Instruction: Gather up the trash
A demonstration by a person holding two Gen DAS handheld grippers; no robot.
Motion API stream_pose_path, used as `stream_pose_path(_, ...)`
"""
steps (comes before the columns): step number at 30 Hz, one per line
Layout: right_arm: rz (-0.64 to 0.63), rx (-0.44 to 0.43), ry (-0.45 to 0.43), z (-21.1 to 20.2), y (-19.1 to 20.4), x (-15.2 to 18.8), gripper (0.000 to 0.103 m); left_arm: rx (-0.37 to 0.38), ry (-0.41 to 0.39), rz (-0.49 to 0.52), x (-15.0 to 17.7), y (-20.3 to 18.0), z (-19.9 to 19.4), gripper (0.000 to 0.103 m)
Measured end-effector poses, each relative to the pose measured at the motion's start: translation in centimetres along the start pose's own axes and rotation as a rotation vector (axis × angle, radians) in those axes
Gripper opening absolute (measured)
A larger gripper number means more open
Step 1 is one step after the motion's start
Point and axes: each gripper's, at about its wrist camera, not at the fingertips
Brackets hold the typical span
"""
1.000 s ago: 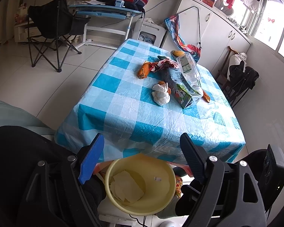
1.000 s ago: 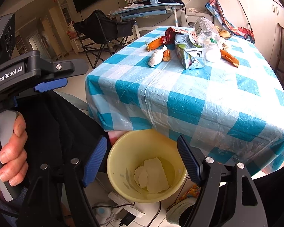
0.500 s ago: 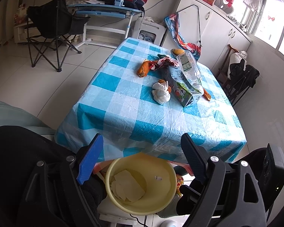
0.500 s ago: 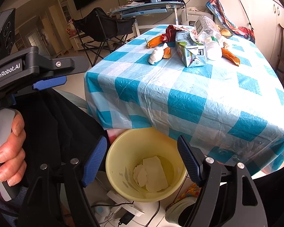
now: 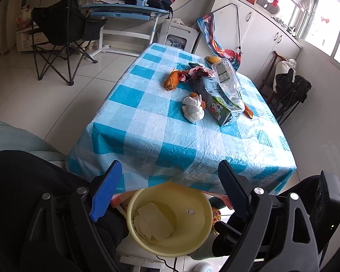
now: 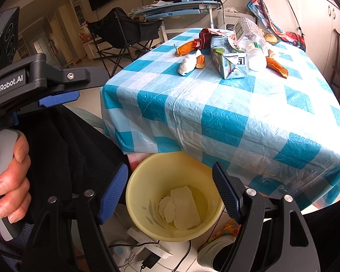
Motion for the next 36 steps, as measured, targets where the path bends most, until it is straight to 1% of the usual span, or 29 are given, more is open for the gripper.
stream_pose_path(10,0.0,0.001,-0.001,0.0,-0.01,-0.02,0.074,-0.001,0.0,0.0,-0.01,-0.04,0.04,0.085)
stream_pose_path(13,-0.002,0.002,-0.004,-0.02,-0.01,0.0,0.076,0.0,0.001,0.0,-0.05,-0.07,0.05,0.085)
stream_pose_path(28,0.001,0.006,-0.005,0.04,-0.1,-0.02,0.077,-0.004,0.005,0.001,0.17,0.15,0.2,0.085)
stream_pose_path(33,0.01,0.011,-0.018,-0.25,-0.27,-0.1,0.077,-0.004,0.008,-0.002,0.13,0.21,0.29,0.085)
stream_pose_path(36,0.022,0.009,-0.04,-0.74,-0.59,-0.51,0.077,-0.005,0.024,-0.031,-0.49,0.7,0.94,0.085)
Point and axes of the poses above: each gripper's, at about its wrist camera, not at the fingertips, and z roughly the way its jaws point, y to its left, x to its underside, and after that the axes turned 5 degrees about x, right-handed
